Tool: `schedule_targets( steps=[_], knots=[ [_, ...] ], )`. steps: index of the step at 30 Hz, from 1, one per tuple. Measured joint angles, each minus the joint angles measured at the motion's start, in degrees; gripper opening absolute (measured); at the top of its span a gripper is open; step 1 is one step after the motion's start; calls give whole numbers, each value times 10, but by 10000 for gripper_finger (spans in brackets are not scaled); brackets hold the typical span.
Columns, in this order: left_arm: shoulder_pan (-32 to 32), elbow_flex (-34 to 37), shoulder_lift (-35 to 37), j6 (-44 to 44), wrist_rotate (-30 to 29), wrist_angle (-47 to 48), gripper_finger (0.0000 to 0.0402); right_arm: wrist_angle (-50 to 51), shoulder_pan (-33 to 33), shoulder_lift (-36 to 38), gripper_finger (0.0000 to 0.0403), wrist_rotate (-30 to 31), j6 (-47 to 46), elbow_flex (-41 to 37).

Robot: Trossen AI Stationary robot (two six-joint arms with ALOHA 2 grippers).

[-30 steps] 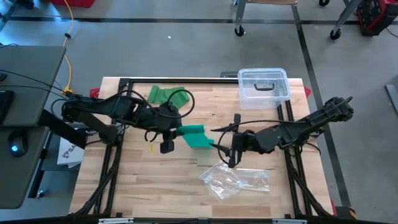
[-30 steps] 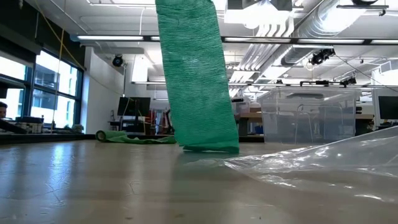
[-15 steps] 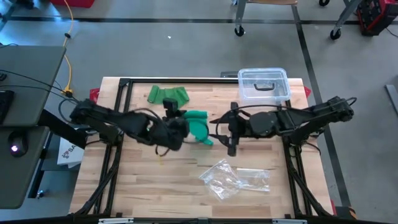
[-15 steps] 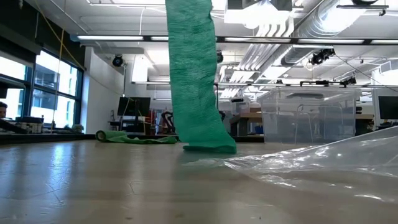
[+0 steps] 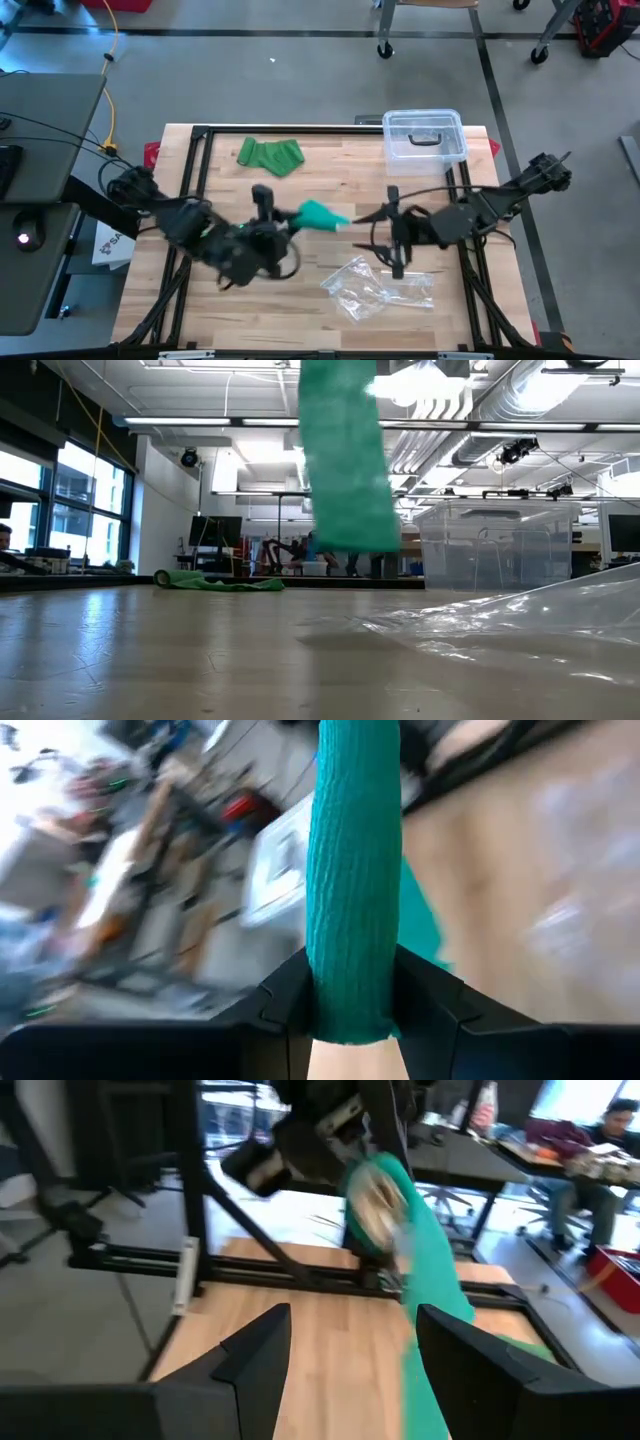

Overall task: Roll bandage
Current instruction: Roll the blue bandage

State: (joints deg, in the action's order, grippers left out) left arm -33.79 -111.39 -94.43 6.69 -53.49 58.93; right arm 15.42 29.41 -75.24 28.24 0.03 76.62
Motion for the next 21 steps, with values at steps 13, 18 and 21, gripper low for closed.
schedule_targets(
  steps=[13, 18, 21],
  knots=[
    [45, -19, -57, -3, 11, 58, 106, -31, -18, -1, 208, 33, -47, 0],
    [73, -19, -112, 36, -44, 96, 106, 23, -70, -1, 210, -10, -71, 0],
    [79, -19, -143, 62, -95, 116, 106, 52, -105, -1, 220, -45, -83, -1]
  ],
)
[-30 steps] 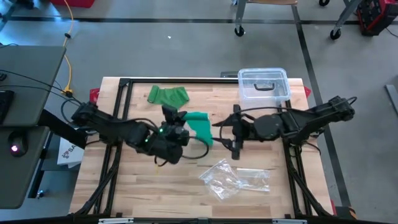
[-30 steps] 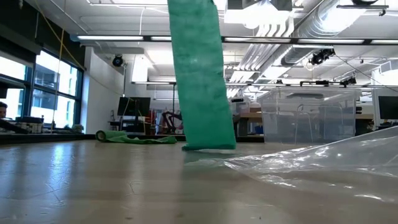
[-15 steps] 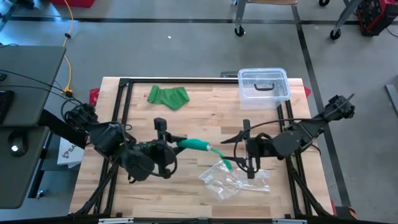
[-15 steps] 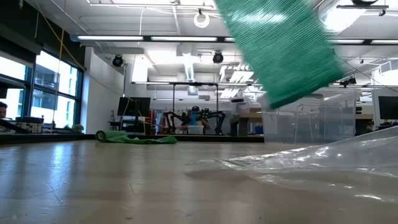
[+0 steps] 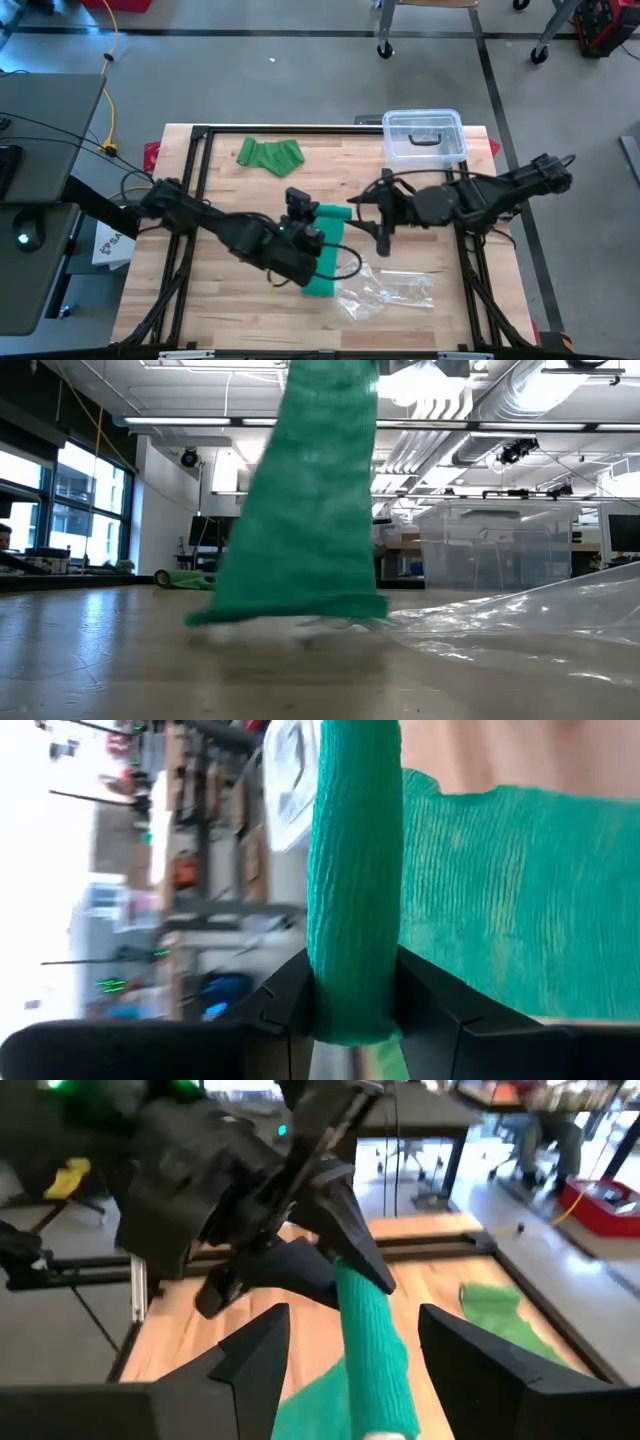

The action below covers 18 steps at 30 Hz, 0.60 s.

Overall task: Roll bandage
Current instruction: Roll the blue bandage

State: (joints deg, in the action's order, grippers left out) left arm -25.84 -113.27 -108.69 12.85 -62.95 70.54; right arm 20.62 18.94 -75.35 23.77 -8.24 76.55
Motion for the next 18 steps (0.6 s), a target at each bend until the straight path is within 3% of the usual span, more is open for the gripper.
schedule_targets(
  steps=[4, 9, 14, 18],
  knots=[
    [0, 0, -27, 26, -58, 5, 106, 35, -41, -4, 246, -60, -8, 0],
    [-3, 0, -35, 29, -74, 5, 106, 74, -74, -6, 256, -95, -12, 0],
    [-9, 0, -31, 29, -88, 2, 106, 82, -98, -12, 256, -184, -25, 0],
    [-13, 0, -31, 29, -90, 2, 106, 85, -107, -17, 256, -182, -35, 0]
  ],
)
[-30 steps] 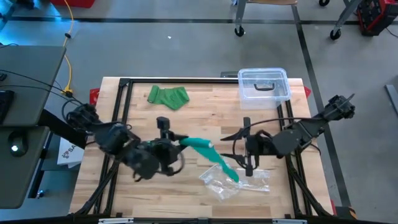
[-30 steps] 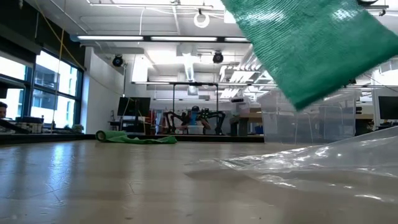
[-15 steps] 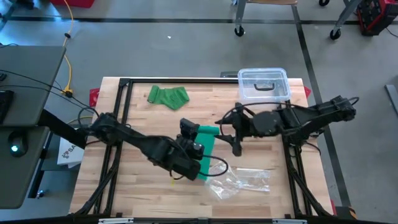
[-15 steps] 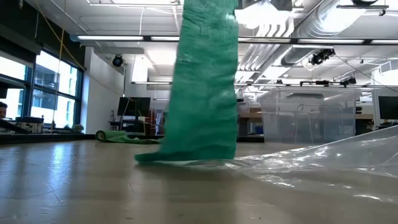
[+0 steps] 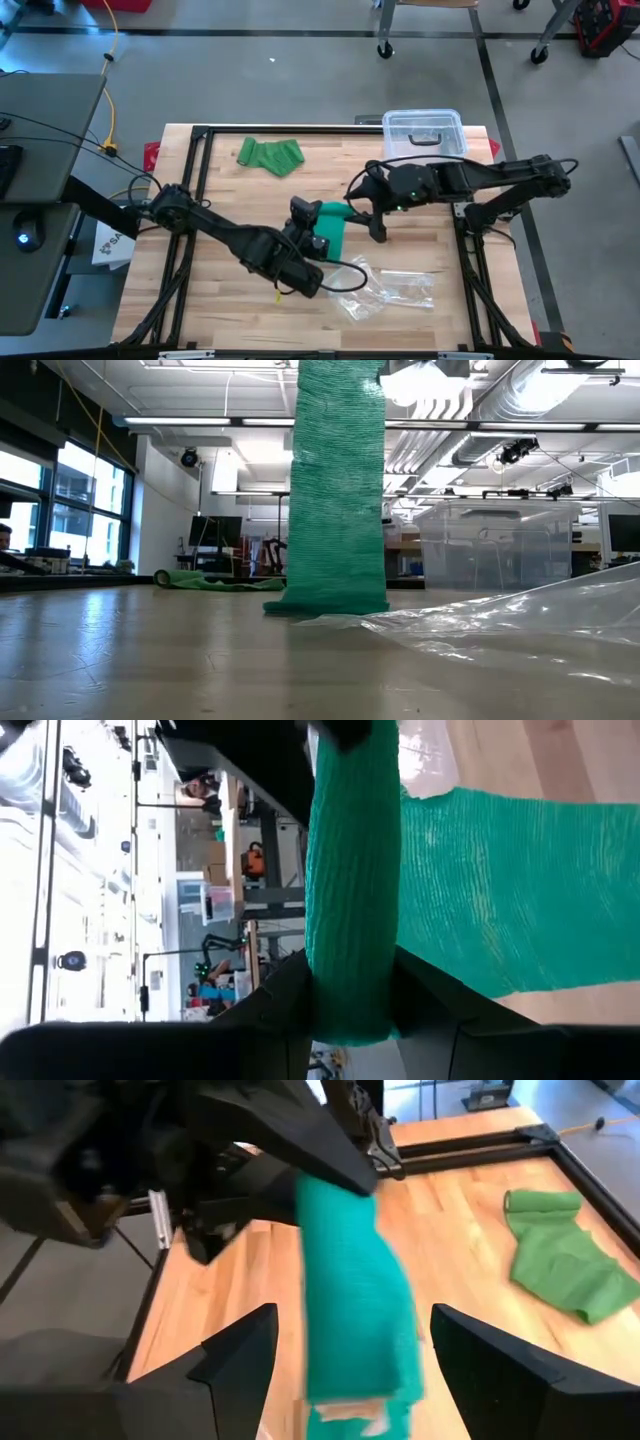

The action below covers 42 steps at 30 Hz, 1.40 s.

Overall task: Roll bandage
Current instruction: Roll the blue bandage

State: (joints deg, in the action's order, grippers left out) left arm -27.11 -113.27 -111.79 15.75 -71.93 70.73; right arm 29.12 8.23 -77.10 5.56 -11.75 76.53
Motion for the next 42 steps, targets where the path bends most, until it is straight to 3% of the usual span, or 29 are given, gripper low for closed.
schedule_targets(
  steps=[7, 13, 18, 27, 30, 34, 42],
  knots=[
    [-7, 0, 0, 2, -18, 0, 106, 4, -14, 0, 225, -3, 1, 0],
    [-11, 0, 0, -1, -21, -3, 106, -11, -19, -25, 214, -87, 5, 0],
    [-11, 0, 0, -5, -22, -2, 106, -15, -19, -39, 205, -88, 17, 0],
    [-12, 0, 0, -7, -19, -2, 106, -38, -19, -30, 110, -87, 32, 0],
    [-11, 0, 2, -12, 11, -1, 111, -32, -19, -30, 77, -88, 32, 0],
    [-6, 0, 20, -60, 101, -1, 142, -28, -17, -31, 45, -77, 43, -1],
    [13, 0, 83, -158, 241, 32, 211, -36, -14, -29, 49, -65, 43, -1]
  ],
)
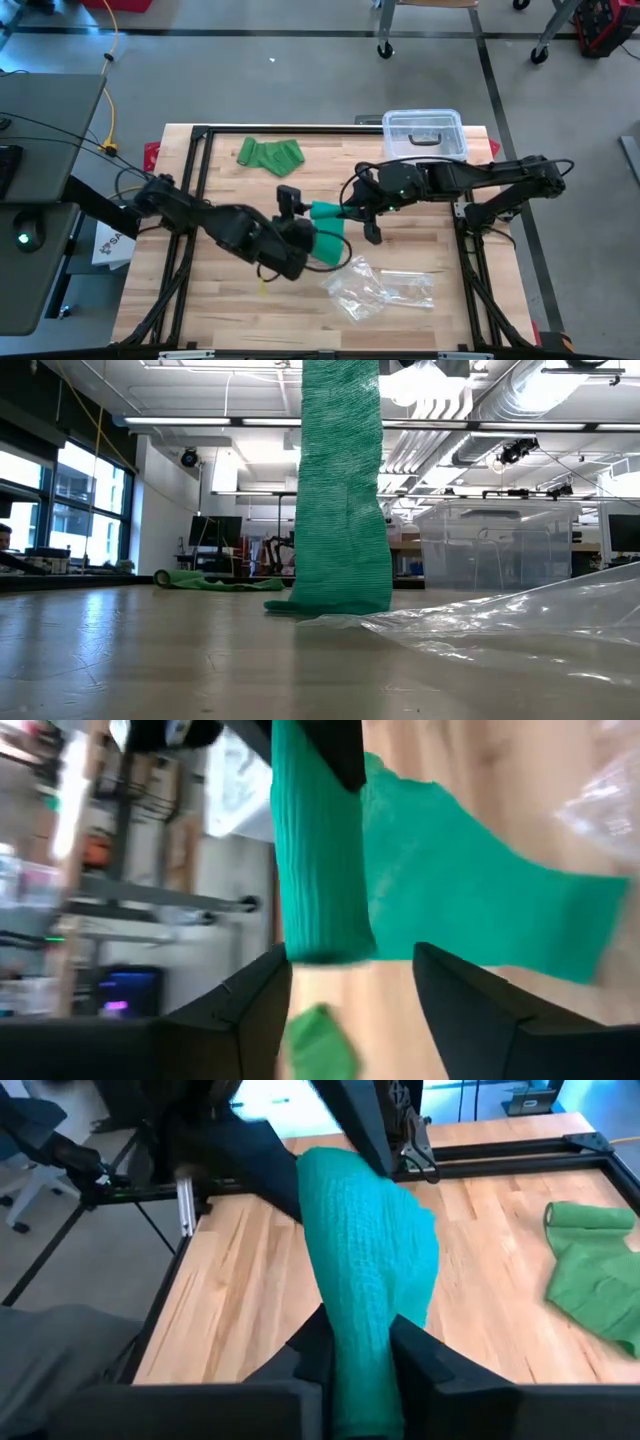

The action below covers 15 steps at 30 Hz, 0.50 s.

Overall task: Roll bandage
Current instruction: Roll the blue bandage

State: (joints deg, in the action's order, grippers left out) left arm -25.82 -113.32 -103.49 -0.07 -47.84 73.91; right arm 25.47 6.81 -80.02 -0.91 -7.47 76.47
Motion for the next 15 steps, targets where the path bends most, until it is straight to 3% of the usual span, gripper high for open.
schedule_targets(
  steps=[4, 12, 15],
  knots=[
    [0, 0, 37, -19, 65, -5, 215, 0, 1, 8, 49, 3, -1, 0],
    [7, 0, 60, -7, 81, -112, 214, -2, 12, 15, 50, 2, 0, 1],
    [31, 0, 57, -4, 123, -144, 214, -1, 23, 15, 50, 3, 0, 1]
  ],
)
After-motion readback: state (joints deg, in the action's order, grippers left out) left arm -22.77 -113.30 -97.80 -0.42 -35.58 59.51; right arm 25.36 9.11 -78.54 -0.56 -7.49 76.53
